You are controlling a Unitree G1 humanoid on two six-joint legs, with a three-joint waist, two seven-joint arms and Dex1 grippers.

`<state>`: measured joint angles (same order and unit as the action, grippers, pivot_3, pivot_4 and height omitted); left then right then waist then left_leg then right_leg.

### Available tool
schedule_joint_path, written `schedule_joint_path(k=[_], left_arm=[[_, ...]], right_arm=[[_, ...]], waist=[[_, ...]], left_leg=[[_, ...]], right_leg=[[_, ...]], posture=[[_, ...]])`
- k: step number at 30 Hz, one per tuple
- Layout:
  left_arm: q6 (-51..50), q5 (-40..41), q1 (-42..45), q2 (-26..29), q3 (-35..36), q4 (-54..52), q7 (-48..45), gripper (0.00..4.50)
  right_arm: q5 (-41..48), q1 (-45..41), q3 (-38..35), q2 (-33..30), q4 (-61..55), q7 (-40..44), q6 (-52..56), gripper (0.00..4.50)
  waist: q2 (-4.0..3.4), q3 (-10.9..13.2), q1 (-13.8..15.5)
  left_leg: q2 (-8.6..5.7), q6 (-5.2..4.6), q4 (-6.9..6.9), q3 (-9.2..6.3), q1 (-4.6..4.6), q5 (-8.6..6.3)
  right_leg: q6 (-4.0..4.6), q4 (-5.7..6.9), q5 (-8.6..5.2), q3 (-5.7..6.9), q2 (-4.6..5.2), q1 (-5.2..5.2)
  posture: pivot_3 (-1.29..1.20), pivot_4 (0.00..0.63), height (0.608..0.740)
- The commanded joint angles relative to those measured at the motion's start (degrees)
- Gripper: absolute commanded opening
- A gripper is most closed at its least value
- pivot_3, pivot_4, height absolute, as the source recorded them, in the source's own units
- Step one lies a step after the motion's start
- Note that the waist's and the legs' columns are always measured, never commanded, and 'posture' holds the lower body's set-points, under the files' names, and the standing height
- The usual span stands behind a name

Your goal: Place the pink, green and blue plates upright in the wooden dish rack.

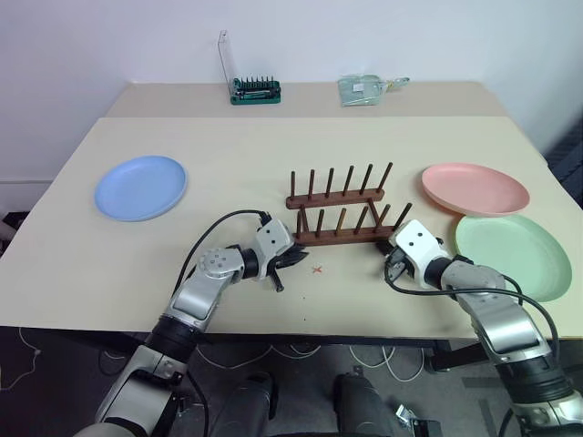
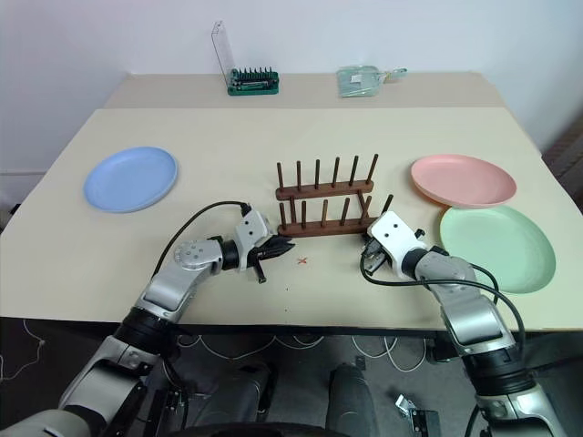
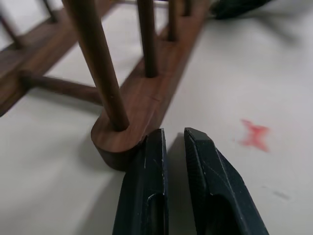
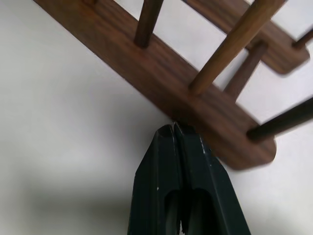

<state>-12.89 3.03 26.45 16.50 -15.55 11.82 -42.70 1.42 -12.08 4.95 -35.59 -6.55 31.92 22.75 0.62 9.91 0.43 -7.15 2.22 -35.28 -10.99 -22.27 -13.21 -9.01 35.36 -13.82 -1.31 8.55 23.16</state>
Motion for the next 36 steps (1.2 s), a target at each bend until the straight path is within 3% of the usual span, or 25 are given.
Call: schedule_joint_path(k=[1,10,14,18,22,23,24,34,36], left_arm=[[0.3,-2.0,1.2,0.3,3.1,4.6,5.4,0.62],[2.7,-2.1,1.6,0.3,2.6,6.8,6.2,0.62],[3.6,-1.4,0.6,1.0,2.9,4.5,5.1,0.62],[6.0,4.3,-1.9,2.1,4.3,-3.0,-0.8,0.57],[2.7,8.8,-3.4,2.7,4.6,-8.9,-5.3,0.57],[2.9,9.0,-3.9,3.2,3.2,-10.6,-7.1,0.57],[2.5,9.3,-4.2,3.5,2.1,-11.9,-8.6,0.57],[-0.1,11.1,-4.1,2.9,0.7,-15.9,-11.9,0.57],[-0.4,11.1,-4.6,3.0,0.9,-16.4,-11.7,0.57]], right_arm=[[-2.7,-3.1,0.8,1.6,2.7,-2.4,-1.6,0.00],[-3.9,-4.3,0.4,1.9,4.3,-2.5,-2.9,0.00],[1.9,-0.4,-2.5,-1.4,-3.3,4.8,-2.5,0.00],[8.9,2.0,-10.1,-7.5,-10.3,11.2,2.7,1.25],[5.9,0.4,-12.9,-12.0,-8.4,9.2,1.3,3.40],[2.4,-1.2,-12.5,-14.2,-5.0,7.7,-1.0,3.72],[-0.5,-3.1,-11.8,-15.7,-1.6,6.3,-2.8,4.35],[-17.3,-19.8,1.3,-15.0,31.6,-2.1,-19.3,4.35],[-19.3,-22.3,3.6,-14.3,36.4,-2.4,-22.1,3.81]], waist=[[0.01,0.0,-0.2],[-0.01,0.0,-0.3],[-0.01,0.0,-0.2],[-0.04,0.0,-0.9],[-0.03,0.0,-0.9],[-0.03,0.0,-1.0],[-0.05,0.0,-1.1],[-0.10,0.1,-1.3],[-0.10,0.1,-1.2]], left_leg=[[0.00,0.01,0.00,0.00,0.00,0.01],[-0.02,0.03,0.01,-0.01,0.01,0.02],[-0.02,0.03,0.02,-0.01,0.00,0.02],[-0.01,0.01,0.05,0.01,-0.07,0.01],[0.00,0.01,-0.03,-0.01,-0.12,0.01],[0.01,0.01,-0.03,-0.01,-0.11,0.01],[0.01,0.01,-0.02,0.01,-0.11,0.01],[-0.02,0.02,0.01,0.14,-0.10,0.02],[-0.02,0.02,0.05,0.13,-0.11,0.02]], right_leg=[[0.01,0.01,0.01,0.00,-0.01,0.00],[0.01,0.02,0.03,0.00,-0.01,0.01],[0.00,0.01,0.02,0.00,-0.01,0.01],[-0.01,-0.03,0.02,-0.02,0.01,0.08],[-0.02,-0.02,0.03,0.00,0.03,0.07],[-0.02,-0.02,0.03,0.01,0.02,0.06],[-0.02,-0.02,0.03,0.00,0.01,0.07],[0.00,-0.02,0.04,-0.07,0.02,0.12],[0.00,-0.04,0.04,-0.07,0.02,0.14]], posture=[[0.00,0.150,0.740],[0.00,0.150,0.740],[0.00,0.150,0.740],[0.00,0.150,0.740],[0.00,0.150,0.740],[0.00,0.150,0.740],[0.00,0.150,0.740],[0.00,0.150,0.740],[0.00,0.150,0.740]])
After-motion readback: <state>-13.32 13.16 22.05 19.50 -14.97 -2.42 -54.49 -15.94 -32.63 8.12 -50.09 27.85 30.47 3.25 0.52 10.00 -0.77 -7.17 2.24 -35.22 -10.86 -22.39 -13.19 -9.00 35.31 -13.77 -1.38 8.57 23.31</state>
